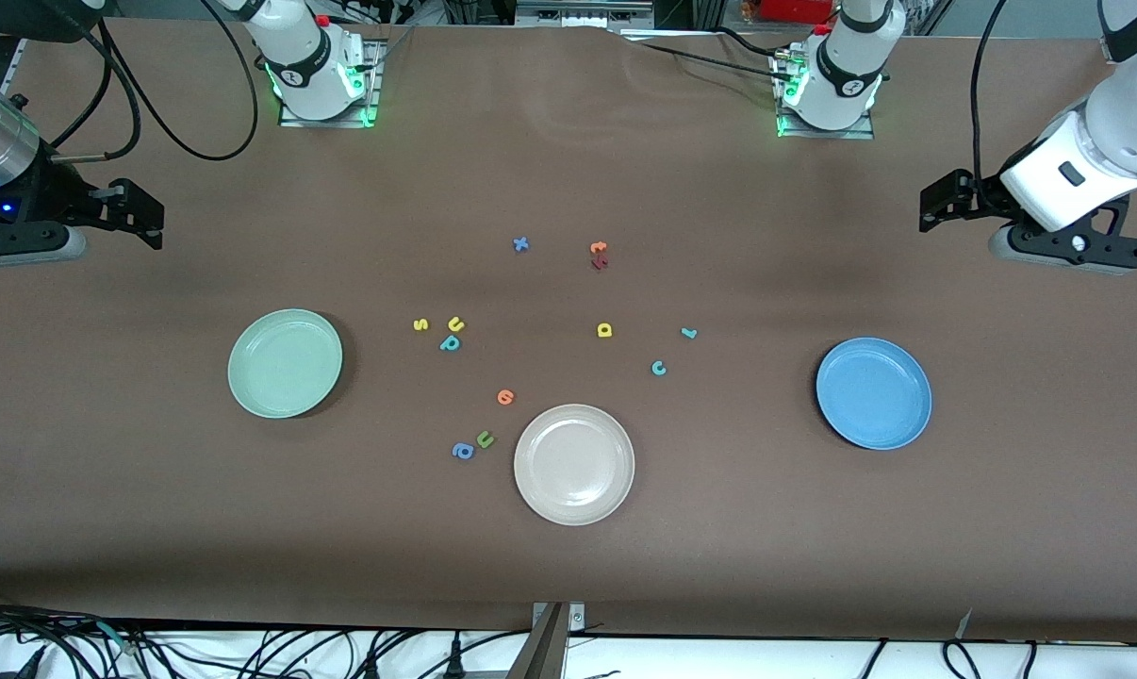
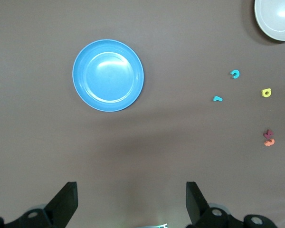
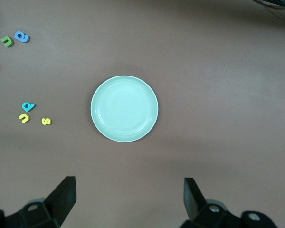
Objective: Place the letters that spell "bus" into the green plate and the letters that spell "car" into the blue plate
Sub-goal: 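Reach the left gripper down to the teal c letter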
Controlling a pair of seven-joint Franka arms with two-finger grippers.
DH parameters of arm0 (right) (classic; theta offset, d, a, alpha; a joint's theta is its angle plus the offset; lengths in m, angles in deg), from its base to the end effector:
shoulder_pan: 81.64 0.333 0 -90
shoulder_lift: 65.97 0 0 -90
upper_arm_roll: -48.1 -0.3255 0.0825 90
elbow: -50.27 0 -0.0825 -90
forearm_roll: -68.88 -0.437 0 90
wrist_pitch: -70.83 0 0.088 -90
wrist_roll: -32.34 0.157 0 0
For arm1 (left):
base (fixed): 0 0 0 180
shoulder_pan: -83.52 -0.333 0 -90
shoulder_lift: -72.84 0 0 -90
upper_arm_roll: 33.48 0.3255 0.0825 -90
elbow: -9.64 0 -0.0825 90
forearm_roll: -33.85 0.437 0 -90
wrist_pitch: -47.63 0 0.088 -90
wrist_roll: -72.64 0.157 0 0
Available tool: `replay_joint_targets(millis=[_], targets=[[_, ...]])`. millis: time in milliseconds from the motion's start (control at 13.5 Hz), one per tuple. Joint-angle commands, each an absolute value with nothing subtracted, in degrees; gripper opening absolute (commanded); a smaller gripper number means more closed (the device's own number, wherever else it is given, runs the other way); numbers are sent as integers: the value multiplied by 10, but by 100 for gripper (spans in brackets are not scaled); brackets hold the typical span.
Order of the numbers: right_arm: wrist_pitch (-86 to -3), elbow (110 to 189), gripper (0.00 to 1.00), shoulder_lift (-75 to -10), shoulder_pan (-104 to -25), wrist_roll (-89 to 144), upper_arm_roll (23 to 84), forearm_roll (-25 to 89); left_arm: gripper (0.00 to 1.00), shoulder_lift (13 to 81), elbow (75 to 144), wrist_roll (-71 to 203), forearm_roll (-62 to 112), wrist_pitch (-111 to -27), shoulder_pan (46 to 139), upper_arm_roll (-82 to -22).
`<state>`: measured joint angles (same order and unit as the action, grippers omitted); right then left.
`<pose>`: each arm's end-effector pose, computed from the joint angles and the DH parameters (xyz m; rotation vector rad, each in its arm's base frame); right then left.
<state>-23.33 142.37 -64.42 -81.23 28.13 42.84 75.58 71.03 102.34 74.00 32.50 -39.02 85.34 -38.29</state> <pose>0.6208 0.0435 0.5555 3.0152 0.2726 0.0159 0.5962 -0.0726 0.5362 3.1067 -0.2168 -0.2154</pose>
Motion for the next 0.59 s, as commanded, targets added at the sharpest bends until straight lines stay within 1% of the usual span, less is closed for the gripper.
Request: replay_joint_targets(millis=[0, 148, 297, 371, 519], targets=[[-229, 1426, 100, -649, -811, 291, 426, 763, 100, 679, 1006, 743, 311, -386, 866, -394], [-229, 1426, 100, -649, -811, 291, 426, 763, 100, 640, 1000, 745, 308, -414, 886, -395], [-229, 1426, 100, -649, -811, 291, 426, 763, 100, 573, 972, 743, 307, -446, 928, -395], [-229, 1426, 100, -649, -811, 291, 425, 763, 100, 533, 956, 736, 308, -469, 952, -395], [-229, 1427, 100, -651, -811, 292, 424, 762, 100, 477, 946, 724, 310, -540, 991, -393]])
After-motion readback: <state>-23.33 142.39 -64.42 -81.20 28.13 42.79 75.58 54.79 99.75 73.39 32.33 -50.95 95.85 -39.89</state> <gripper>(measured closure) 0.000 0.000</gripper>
